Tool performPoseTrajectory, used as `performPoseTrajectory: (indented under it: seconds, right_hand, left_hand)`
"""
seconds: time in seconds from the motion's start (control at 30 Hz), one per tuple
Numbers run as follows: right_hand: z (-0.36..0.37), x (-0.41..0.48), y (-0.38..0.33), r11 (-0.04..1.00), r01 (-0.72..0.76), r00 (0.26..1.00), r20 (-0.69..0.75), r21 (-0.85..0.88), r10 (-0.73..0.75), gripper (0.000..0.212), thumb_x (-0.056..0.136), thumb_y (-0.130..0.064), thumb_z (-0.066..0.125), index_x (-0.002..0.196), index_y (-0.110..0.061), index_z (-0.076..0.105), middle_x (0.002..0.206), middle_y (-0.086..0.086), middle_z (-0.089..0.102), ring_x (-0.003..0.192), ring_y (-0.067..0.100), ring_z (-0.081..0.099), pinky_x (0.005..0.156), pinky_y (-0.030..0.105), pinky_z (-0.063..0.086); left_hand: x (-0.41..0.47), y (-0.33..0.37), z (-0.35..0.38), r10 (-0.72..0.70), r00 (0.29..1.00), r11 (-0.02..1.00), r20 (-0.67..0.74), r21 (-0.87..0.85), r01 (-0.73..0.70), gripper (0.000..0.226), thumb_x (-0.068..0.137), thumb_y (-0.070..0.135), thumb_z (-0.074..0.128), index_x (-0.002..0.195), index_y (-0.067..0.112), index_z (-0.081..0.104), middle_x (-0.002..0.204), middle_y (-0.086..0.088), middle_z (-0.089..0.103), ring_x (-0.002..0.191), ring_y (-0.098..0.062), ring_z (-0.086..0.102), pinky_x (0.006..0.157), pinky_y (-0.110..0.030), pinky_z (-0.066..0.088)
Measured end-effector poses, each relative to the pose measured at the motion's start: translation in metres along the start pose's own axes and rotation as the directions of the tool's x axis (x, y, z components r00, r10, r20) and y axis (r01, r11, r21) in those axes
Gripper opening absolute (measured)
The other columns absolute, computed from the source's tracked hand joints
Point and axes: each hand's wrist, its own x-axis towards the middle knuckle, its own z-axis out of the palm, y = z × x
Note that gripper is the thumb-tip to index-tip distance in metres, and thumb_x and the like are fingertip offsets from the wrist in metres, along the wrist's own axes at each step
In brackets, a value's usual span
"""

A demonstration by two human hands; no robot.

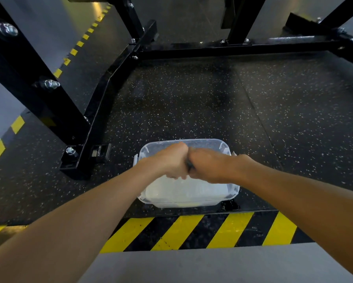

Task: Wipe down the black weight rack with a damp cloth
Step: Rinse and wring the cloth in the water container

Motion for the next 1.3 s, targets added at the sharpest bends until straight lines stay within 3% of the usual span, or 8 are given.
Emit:
performPoseTrajectory:
  seconds: [0.1,0.23,0.33,0.5,0.8,1.1,1.2,1.3]
  right_hand:
    - [0.001,0.0,0.002,0.987,0.016,0.998,-0.055,-0.161,-0.025,0.009,0.098,-0.017,0.048,0.097,-0.015,0.04,0.09,-0.003,0.049,0.081,0.019,0.053,0.069,0.034,0.044]
    - [0.001,0.003,0.007,0.984,-0.053,0.998,-0.026,0.172,0.058,0.017,0.092,-0.014,0.06,0.102,-0.007,0.047,0.082,-0.003,0.052,0.078,0.017,0.053,0.06,0.027,0.039]
    - [-0.012,0.004,0.015,0.66,-0.187,0.98,0.184,0.728,0.075,0.026,0.086,-0.009,0.072,0.108,0.001,0.062,0.088,0.007,0.062,0.081,0.017,0.059,0.069,0.025,0.05]
    - [-0.015,0.008,0.024,0.407,-0.284,0.945,0.324,0.868,-0.033,0.025,0.089,0.001,0.067,0.111,-0.003,0.059,0.103,0.014,0.06,0.082,0.023,0.062,0.069,0.029,0.054]
    - [-0.006,0.013,0.007,0.944,-0.199,0.98,0.075,0.263,0.185,0.009,0.093,-0.024,0.057,0.093,-0.015,0.06,0.069,-0.001,0.07,0.052,0.012,0.064,0.056,0.025,0.047]
    - [0.01,0.015,0.011,0.849,-0.167,0.973,-0.222,-0.501,0.061,0.01,0.093,-0.02,0.055,0.103,-0.019,0.057,0.088,-0.005,0.066,0.079,0.028,0.067,0.074,0.042,0.057]
    - [0.011,0.015,0.014,0.833,-0.143,0.972,-0.235,-0.534,0.017,0.014,0.094,-0.022,0.057,0.108,-0.018,0.056,0.095,-0.003,0.068,0.082,0.03,0.068,0.073,0.044,0.057]
    - [0.004,0.015,0.012,0.968,-0.161,0.977,-0.171,-0.195,0.128,0.019,0.089,-0.021,0.061,0.106,-0.013,0.06,0.092,-0.001,0.066,0.085,0.024,0.066,0.073,0.038,0.056]
  left_hand:
    - [-0.002,0.003,-0.008,-0.036,0.99,0.979,0.139,-0.195,0.063,0.016,0.087,0.001,0.055,0.077,0.004,0.067,0.049,0.004,0.064,0.034,-0.009,0.047,0.059,-0.028,0.044]
    - [-0.003,0.004,-0.01,0.004,0.995,0.985,-0.096,0.174,0.013,0.016,0.084,0.011,0.058,0.069,0.016,0.06,0.064,-0.001,0.065,0.056,-0.021,0.062,0.05,-0.025,0.045]
    - [-0.008,0.002,-0.014,0.165,0.967,0.9,-0.195,0.431,-0.067,0.018,0.085,0.018,0.061,0.072,0.017,0.049,0.071,-0.001,0.057,0.065,-0.026,0.055,0.054,-0.03,0.038]
    - [-0.006,0.005,-0.019,0.376,0.906,0.764,-0.192,0.618,-0.186,0.021,0.088,0.022,0.059,0.105,0.009,0.055,0.101,-0.009,0.068,0.088,-0.033,0.064,0.063,-0.036,0.039]
    - [-0.004,0.009,-0.014,0.245,0.949,0.885,-0.199,0.445,-0.135,0.012,0.083,0.006,0.059,0.093,0.009,0.063,0.08,-0.006,0.06,0.071,-0.028,0.056,0.061,-0.033,0.042]
    - [0.002,0.017,-0.015,-0.113,0.978,0.987,0.174,-0.093,0.131,0.019,0.087,-0.002,0.05,0.071,0.005,0.056,0.047,-0.003,0.057,0.036,-0.014,0.049,0.041,-0.02,0.039]
    - [0.002,0.015,-0.014,-0.115,0.965,0.966,0.233,-0.199,0.164,0.019,0.085,-0.004,0.048,0.075,0.008,0.058,0.048,-0.001,0.056,0.037,-0.013,0.045,0.04,-0.017,0.033]
    - [0.0,0.016,-0.011,-0.067,0.997,0.994,-0.039,0.08,0.07,0.01,0.084,0.002,0.053,0.081,0.007,0.061,0.068,-0.007,0.066,0.054,-0.02,0.059,0.05,-0.024,0.041]
